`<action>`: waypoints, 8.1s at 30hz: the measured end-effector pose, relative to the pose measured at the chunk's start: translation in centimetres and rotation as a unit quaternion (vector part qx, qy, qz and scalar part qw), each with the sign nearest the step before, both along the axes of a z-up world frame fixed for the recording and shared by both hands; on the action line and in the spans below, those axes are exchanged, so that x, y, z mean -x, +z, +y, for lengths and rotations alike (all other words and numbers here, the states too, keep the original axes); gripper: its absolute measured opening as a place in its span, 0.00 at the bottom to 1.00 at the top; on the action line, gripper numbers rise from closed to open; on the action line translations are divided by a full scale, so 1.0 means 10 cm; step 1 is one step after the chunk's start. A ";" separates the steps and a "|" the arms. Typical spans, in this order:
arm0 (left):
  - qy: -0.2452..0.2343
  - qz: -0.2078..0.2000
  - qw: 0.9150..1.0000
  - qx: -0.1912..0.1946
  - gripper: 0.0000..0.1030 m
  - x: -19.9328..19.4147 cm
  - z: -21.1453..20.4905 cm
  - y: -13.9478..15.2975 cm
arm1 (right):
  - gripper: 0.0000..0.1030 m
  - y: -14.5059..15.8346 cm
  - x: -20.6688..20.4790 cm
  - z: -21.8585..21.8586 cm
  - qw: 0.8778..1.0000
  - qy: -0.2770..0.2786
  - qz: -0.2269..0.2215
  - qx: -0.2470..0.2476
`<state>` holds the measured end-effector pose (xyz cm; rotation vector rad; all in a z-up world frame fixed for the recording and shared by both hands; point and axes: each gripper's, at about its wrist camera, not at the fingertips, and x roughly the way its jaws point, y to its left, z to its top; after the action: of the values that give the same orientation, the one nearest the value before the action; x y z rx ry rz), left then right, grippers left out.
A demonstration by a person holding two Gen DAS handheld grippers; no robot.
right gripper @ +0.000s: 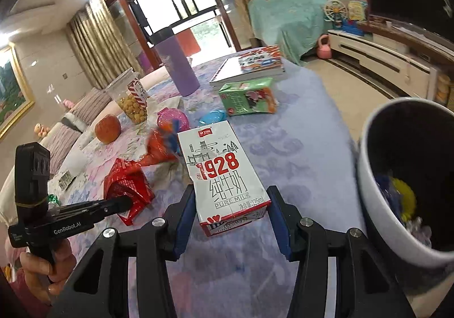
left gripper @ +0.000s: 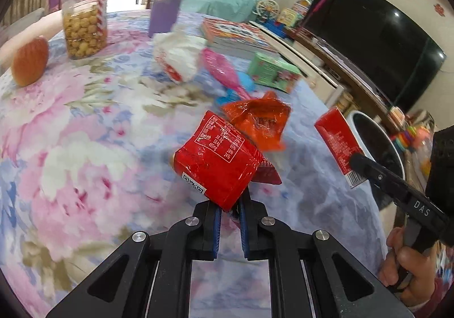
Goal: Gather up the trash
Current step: 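Carry both items over the bin and open both grippers to drop them, then move both tools back over the table toward the orange wrapper and tissue, then grasp the orange wrapper with right gripper while left grasps white tissue, then carry the orange wrapper and white tissue toward the bin with both tools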
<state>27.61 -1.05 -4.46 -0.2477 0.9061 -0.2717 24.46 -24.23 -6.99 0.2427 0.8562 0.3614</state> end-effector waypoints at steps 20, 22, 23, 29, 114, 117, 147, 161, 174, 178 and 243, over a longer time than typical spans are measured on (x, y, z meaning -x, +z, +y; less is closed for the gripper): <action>-0.099 -0.011 0.995 -0.009 0.09 0.30 -0.75 0.13 | 0.49 0.08 0.54 -0.63 0.997 -0.079 -0.008 -0.018; -0.106 -0.010 0.994 -0.011 0.09 0.26 -0.81 0.12 | 0.49 0.09 0.57 -0.68 0.996 -0.086 -0.009 -0.017; -0.108 -0.010 0.994 -0.012 0.09 0.25 -0.84 0.12 | 0.49 0.09 0.59 -0.71 0.996 -0.089 -0.010 -0.017; -0.123 -0.010 0.992 -0.016 0.09 0.17 -1.02 0.12 | 0.49 0.15 0.66 -0.86 0.994 -0.105 -0.016 -0.016; -0.220 -0.008 0.974 -0.048 0.11 -1.02 -2.68 0.11 | 0.49 0.18 0.17 -2.05 0.982 -0.184 0.003 0.040; -0.219 -0.005 0.974 -0.051 0.16 -1.05 -2.71 0.10 | 0.49 0.15 0.13 -2.07 0.982 -0.184 0.008 0.043; -0.107 -0.018 0.994 -0.016 0.52 0.07 -1.13 0.05 | 0.92 0.26 0.41 -1.26 0.990 -0.137 -0.001 -0.037; -0.013 -0.008 1.000 -0.011 0.52 0.44 -0.15 0.08 | 0.92 0.16 0.39 -0.31 0.998 -0.059 -0.002 -0.024; 0.054 0.008 0.998 0.000 0.52 0.28 0.40 0.01 | 0.91 0.06 0.25 0.35 1.000 -0.005 -0.004 -0.030; 0.061 0.007 0.998 0.000 0.52 0.14 0.50 0.02 | 0.91 0.03 0.15 0.48 1.000 0.003 -0.006 -0.030; -0.012 -0.026 0.999 -0.033 0.11 0.24 -0.06 -0.13 | 0.12 -0.10 0.21 0.15 0.998 -0.011 0.014 -0.056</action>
<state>25.25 -1.69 -5.71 -0.1686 0.8660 -0.2701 22.32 -22.75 -8.03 0.3622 0.8602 0.3861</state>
